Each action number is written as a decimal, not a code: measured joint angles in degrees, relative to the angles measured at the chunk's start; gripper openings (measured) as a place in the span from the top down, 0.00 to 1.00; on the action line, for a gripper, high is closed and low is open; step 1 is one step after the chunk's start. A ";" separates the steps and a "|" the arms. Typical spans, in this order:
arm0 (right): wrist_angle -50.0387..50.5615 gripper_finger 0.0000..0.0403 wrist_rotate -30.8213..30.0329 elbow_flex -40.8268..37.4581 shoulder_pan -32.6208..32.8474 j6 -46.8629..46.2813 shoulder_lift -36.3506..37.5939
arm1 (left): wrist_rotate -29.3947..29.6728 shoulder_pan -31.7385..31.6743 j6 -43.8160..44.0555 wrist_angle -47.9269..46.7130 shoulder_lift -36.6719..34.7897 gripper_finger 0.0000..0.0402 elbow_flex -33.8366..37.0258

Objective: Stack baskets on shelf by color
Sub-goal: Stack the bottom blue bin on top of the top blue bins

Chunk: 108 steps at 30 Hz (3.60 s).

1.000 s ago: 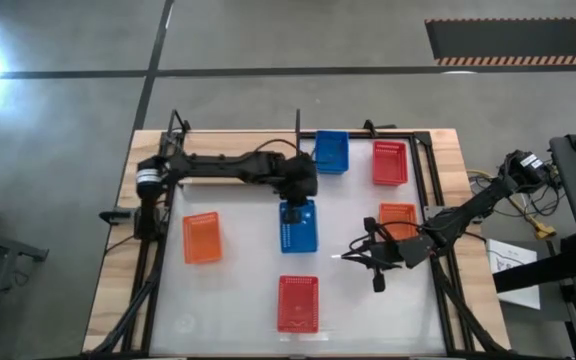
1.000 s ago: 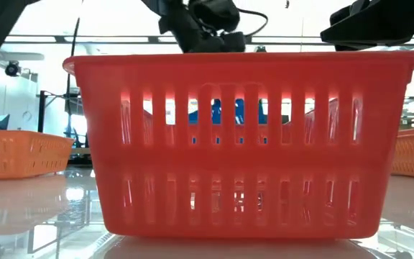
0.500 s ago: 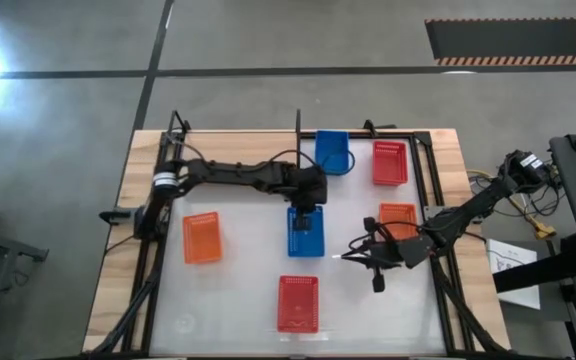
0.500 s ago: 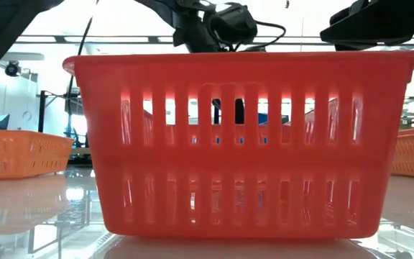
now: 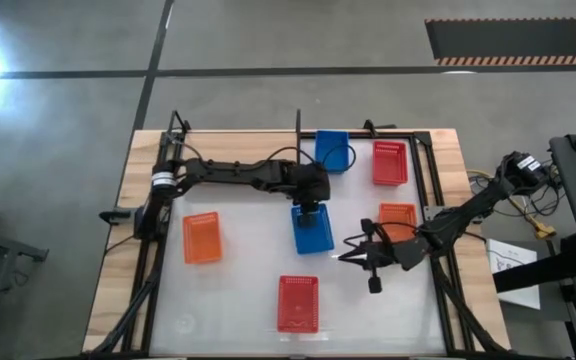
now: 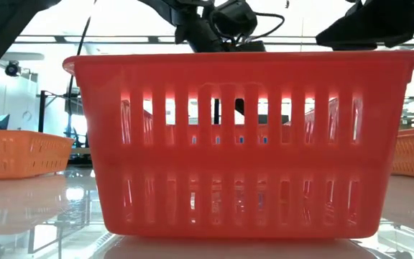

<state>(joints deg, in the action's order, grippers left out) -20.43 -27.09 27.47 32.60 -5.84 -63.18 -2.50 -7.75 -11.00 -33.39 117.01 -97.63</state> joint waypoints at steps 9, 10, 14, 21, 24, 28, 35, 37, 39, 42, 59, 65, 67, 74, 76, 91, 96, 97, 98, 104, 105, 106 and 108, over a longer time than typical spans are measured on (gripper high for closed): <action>0.79 0.94 -8.84 5.56 -0.06 0.69 -3.62 | -0.02 0.94 -1.36 4.54 -10.48 0.80 9.94; 0.80 0.93 -9.08 6.47 -0.11 0.96 -4.43 | -0.02 1.21 -1.20 6.49 -12.36 0.82 12.65; 3.44 0.83 -8.98 10.77 -0.41 1.91 -7.96 | -0.04 2.07 0.57 20.07 -21.40 0.92 25.84; 23.32 0.63 -8.99 23.05 -2.88 -2.82 -16.37 | -0.07 3.70 4.45 48.61 -36.09 0.99 50.26; 34.50 0.57 -8.51 28.71 -4.32 -6.20 -19.45 | -0.13 4.25 5.19 58.61 -41.17 0.99 58.81; 46.10 0.54 -2.46 35.17 -6.89 -9.47 -23.86 | -0.20 4.63 6.25 68.31 -46.10 0.99 68.06; 53.42 0.60 6.96 41.57 -9.91 -9.51 -32.30 | -0.22 4.70 6.31 74.96 -51.57 0.99 76.41; 56.00 0.63 7.09 42.77 -10.54 -9.21 -34.66 | -0.20 4.70 6.29 75.89 -52.29 0.99 77.29; 57.75 0.65 6.41 43.97 -11.22 -8.77 -36.61 | -0.22 4.70 6.23 75.52 -52.78 0.99 78.12; 61.13 0.70 4.74 45.75 -12.08 -8.66 -39.48 | -0.24 4.70 6.22 75.43 -53.03 0.99 78.54; 74.45 0.98 4.54 51.85 -11.45 -8.78 -36.55 | -0.33 4.76 6.18 75.28 -52.54 0.99 78.52; 81.89 0.98 1.17 51.29 -14.68 -9.46 -25.93 | -0.33 4.76 6.18 75.22 -52.54 0.99 78.52; 81.59 0.98 1.13 51.14 -17.57 -5.94 -22.69 | -0.31 4.76 6.18 75.24 -52.54 0.99 78.52; 81.01 0.98 9.86 51.08 -36.56 11.00 -17.65 | -0.31 4.76 6.18 75.42 -52.54 0.99 78.52; 79.82 0.98 14.03 51.05 -42.37 15.17 -17.62 | -0.31 4.79 6.18 75.45 -52.54 0.99 78.52; 73.88 0.98 26.69 51.01 -59.65 31.25 -25.11 | -0.31 4.79 6.22 76.34 -52.54 0.99 78.52; 72.62 0.98 26.53 51.01 -60.65 32.97 -28.94 | -0.31 4.79 6.20 76.50 -52.83 0.99 78.52; 72.03 0.98 26.40 51.01 -60.84 33.07 -29.61 | -0.30 4.79 6.18 76.50 -52.89 0.99 78.52; 71.67 0.98 26.25 51.01 -61.08 33.13 -30.24 | -0.31 4.79 6.18 76.50 -52.92 0.99 78.52; 71.95 0.98 25.74 51.01 -61.96 32.96 -33.01 | -0.30 4.79 6.18 76.49 -52.93 0.99 78.52; 71.93 0.98 25.61 51.01 -61.99 32.92 -33.22 | -0.29 4.79 6.18 76.48 -52.94 0.99 78.51; 71.94 0.98 25.60 51.01 -62.01 33.13 -33.33 | -0.31 4.79 6.18 76.49 -52.94 0.99 78.46; 71.86 0.98 25.55 51.01 -62.03 33.75 -33.38 | -0.30 4.79 6.16 76.49 -52.94 0.99 78.29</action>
<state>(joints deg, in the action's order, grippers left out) 51.43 -1.54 78.48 -29.43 27.91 -96.55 -2.80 -2.96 -4.84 43.10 64.07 -19.34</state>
